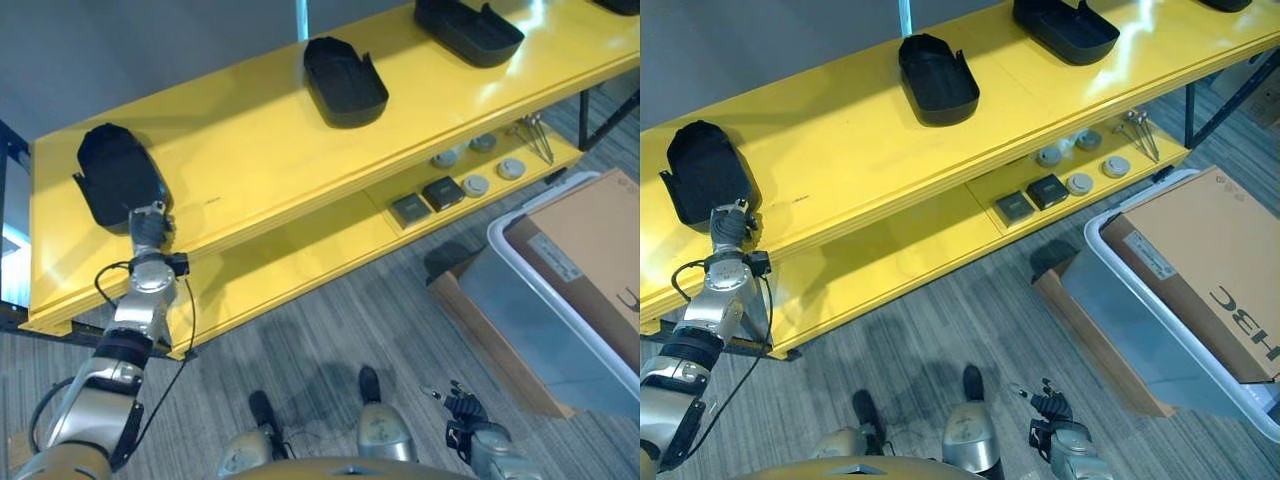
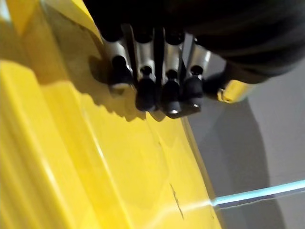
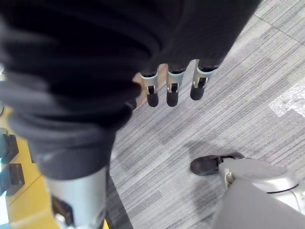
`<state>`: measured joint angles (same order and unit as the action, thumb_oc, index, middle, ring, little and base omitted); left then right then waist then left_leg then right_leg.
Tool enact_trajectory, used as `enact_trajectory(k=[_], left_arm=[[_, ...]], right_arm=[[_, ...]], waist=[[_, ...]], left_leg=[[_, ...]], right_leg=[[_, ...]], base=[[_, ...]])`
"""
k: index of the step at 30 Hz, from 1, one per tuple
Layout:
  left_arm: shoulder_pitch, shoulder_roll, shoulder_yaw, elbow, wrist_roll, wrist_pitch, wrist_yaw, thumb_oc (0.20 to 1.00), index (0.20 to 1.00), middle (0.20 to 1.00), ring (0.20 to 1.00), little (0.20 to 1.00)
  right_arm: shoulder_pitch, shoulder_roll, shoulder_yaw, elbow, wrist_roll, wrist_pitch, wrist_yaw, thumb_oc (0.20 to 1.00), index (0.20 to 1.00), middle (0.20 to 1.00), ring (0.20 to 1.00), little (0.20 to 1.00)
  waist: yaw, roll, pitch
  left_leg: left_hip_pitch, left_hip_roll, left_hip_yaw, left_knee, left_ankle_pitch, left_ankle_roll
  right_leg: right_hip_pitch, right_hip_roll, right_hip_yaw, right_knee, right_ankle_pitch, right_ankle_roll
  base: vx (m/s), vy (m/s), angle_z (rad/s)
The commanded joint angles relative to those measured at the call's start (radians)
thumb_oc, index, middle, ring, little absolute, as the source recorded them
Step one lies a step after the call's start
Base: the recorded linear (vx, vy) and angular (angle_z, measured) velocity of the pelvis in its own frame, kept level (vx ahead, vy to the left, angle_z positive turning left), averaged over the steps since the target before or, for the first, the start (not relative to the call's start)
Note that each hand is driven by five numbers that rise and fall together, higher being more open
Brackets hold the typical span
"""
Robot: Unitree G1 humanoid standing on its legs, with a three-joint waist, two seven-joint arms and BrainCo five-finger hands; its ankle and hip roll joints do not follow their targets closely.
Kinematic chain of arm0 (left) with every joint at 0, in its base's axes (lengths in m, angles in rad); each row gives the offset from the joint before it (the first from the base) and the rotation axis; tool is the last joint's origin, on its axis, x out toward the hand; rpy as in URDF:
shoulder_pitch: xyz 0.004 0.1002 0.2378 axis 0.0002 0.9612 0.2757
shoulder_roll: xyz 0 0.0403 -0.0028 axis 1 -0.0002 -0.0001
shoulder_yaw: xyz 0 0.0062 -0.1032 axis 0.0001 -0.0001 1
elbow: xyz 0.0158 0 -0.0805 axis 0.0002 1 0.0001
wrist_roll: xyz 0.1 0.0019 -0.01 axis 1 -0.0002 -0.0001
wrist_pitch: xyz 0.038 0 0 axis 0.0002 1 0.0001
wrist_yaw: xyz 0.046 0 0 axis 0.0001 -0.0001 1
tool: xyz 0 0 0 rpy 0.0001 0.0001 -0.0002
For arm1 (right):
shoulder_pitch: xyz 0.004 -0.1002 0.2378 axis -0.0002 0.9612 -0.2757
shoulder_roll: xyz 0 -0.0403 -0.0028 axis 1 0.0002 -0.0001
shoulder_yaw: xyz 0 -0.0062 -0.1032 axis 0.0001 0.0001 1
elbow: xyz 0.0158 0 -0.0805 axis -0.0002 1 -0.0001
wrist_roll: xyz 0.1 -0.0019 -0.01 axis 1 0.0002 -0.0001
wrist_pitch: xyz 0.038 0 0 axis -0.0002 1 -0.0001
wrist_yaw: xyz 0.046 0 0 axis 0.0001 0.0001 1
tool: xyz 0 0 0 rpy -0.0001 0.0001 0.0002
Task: Move parts from the plastic box to the shelf.
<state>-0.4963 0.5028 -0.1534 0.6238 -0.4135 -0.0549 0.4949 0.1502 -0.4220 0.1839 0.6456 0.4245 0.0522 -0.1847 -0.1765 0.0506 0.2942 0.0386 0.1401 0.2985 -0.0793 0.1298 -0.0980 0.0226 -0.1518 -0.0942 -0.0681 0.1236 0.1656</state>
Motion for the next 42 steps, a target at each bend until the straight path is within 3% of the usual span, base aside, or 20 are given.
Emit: enact_trajectory(k=[1, 16, 22, 23, 25, 27, 32, 35, 39, 41, 42], left_arm=[[-0.049, 0.069, 0.026, 0.090, -0.026, -0.006, 0.016, 0.200, 0.200, 0.200, 0.200, 0.200], [-0.173, 0.124, -0.008, 0.187, 0.007, 0.036, 0.000, 0.200, 0.200, 0.200, 0.200, 0.200], [-0.177, 0.125, -0.008, 0.200, -0.009, 0.005, -0.043, 0.200, 0.200, 0.200, 0.200, 0.200], [-0.171, 0.119, -0.012, 0.186, 0.000, -0.037, -0.063, 1.000, 1.000, 1.000, 1.000, 1.000], [-0.159, 0.111, -0.012, 0.154, -0.004, -0.080, -0.086, 1.000, 1.000, 1.000, 1.000, 1.000], [-0.085, 0.094, -0.003, 0.018, -0.012, -0.172, -0.145, 1.000, 1.000, 1.000, 1.000, 1.000], [0.124, 0.062, 0.034, -0.370, -0.010, -0.168, -0.251, 1.000, 1.000, 1.000, 1.000, 1.000], [0.264, 0.030, 0.068, -0.541, -0.049, -0.213, -0.365, 1.000, 1.000, 1.000, 1.000, 1.000], [0.483, -0.024, 0.054, -0.646, -0.117, -0.132, -0.513, 1.000, 1.000, 1.000, 1.000, 1.000], [0.583, -0.033, 0.034, -0.598, -0.178, -0.042, -0.517, 1.000, 1.000, 1.000, 1.000, 1.000], [0.621, -0.032, 0.019, -0.552, -0.132, -0.093, -0.535, 1.000, 1.000, 1.000, 1.000, 1.000]], right_arm=[[0.032, 0.005, 0.025, -0.029, -0.026, -0.017, -0.002, 1.000, 1.000, 1.000, 1.000, 1.000], [0.009, 0.003, 0.071, -0.015, -0.020, -0.031, -0.002, 1.000, 1.000, 1.000, 1.000, 1.000], [0.013, 0.009, 0.075, -0.011, -0.022, -0.034, 0.002, 1.000, 1.000, 1.000, 1.000, 1.000], [0.016, 0.013, 0.076, -0.012, -0.024, -0.036, -0.001, 1.000, 1.000, 1.000, 1.000, 1.000], [0.020, 0.017, 0.069, -0.012, -0.027, -0.038, 0.000, 1.000, 1.000, 1.000, 1.000, 1.000], [0.041, 0.034, 0.044, -0.028, -0.044, -0.029, -0.008, 1.000, 1.000, 1.000, 1.000, 1.000], [0.066, 0.077, 0.001, -0.032, -0.067, -0.019, -0.025, 1.000, 1.000, 1.000, 1.000, 1.000], [0.065, 0.100, -0.024, -0.023, -0.086, -0.008, -0.037, 1.000, 1.000, 1.000, 1.000, 1.000], [0.022, 0.110, -0.042, 0.016, -0.072, 0.004, -0.058, 1.000, 1.000, 1.000, 1.000, 1.000], [0.011, 0.104, -0.041, 0.038, -0.081, 0.000, -0.053, 1.000, 1.000, 1.000, 1.000, 1.000], [0.007, 0.100, -0.036, 0.045, -0.072, 0.004, -0.054, 1.000, 1.000, 1.000, 1.000, 1.000]], waist=[[0.003, -0.059, -0.028], [0.000, -0.082, -0.016], [0.002, -0.085, -0.021], [0.004, -0.085, -0.024], [0.008, -0.083, -0.027], [0.028, -0.075, -0.038], [0.076, -0.059, -0.063], [0.108, -0.046, -0.085], [0.163, -0.028, -0.106], [0.184, -0.026, -0.112], [0.191, -0.028, -0.114]], left_leg=[[-0.068, 0.052, -0.012, 0.133, -0.082, -0.003], [-0.087, 0.063, -0.010, 0.150, -0.087, -0.002], [-0.084, 0.064, -0.011, 0.152, -0.089, -0.001], [-0.080, 0.063, -0.010, 0.150, -0.090, -0.001], [-0.074, 0.062, -0.011, 0.145, -0.090, -0.001], [-0.059, 0.055, -0.015, 0.136, -0.093, 0.001], [-0.037, 0.042, -0.040, 0.120, -0.098, 0.005], [-0.014, 0.032, -0.053, 0.094, -0.096, 0.005], [0.011, 0.022, -0.075, 0.064, -0.093, 0.002], [0.016, 0.020, -0.081, 0.063, -0.094, 0.001], [0.017, 0.020, -0.082, 0.064, -0.093, 0.001]], right_leg=[[-0.063, -0.043, 0.011, 0.120, -0.093, 0.005], [-0.074, -0.031, 0.017, 0.124, -0.098, 0.004], [-0.068, -0.027, 0.016, 0.122, -0.100, 0.002], [-0.064, -0.027, 0.015, 0.122, -0.101, 0.002], [-0.059, -0.029, 0.013, 0.120, -0.101, 0.002], [-0.040, -0.036, -0.001, 0.112, -0.100, 0.003], [-0.004, -0.047, -0.031, 0.096, -0.098, 0.003], [0.027, -0.054, -0.058, 0.074, -0.092, 0.002], [0.063, -0.058, -0.098, 0.041, -0.079, -0.001], [0.074, -0.060, -0.113, 0.032, -0.074, 0.001], [0.075, -0.060, -0.116, 0.030, -0.070, 0.001]], base=[[0.00, 0.000, 0.00], [0.00, -0.003, 0.00], [0.00, 0.000, 0.00], [0.00, 0.000, 0.00], [0.00, 0.000, 0.00], [0.00, 0.000, 0.00], [0.01, 0.001, 0.10], [0.00, 0.009, 0.21], [-0.11, 0.014, 0.23], [-0.11, -0.005, 0.29], [-0.07, -0.017, 0.33]])
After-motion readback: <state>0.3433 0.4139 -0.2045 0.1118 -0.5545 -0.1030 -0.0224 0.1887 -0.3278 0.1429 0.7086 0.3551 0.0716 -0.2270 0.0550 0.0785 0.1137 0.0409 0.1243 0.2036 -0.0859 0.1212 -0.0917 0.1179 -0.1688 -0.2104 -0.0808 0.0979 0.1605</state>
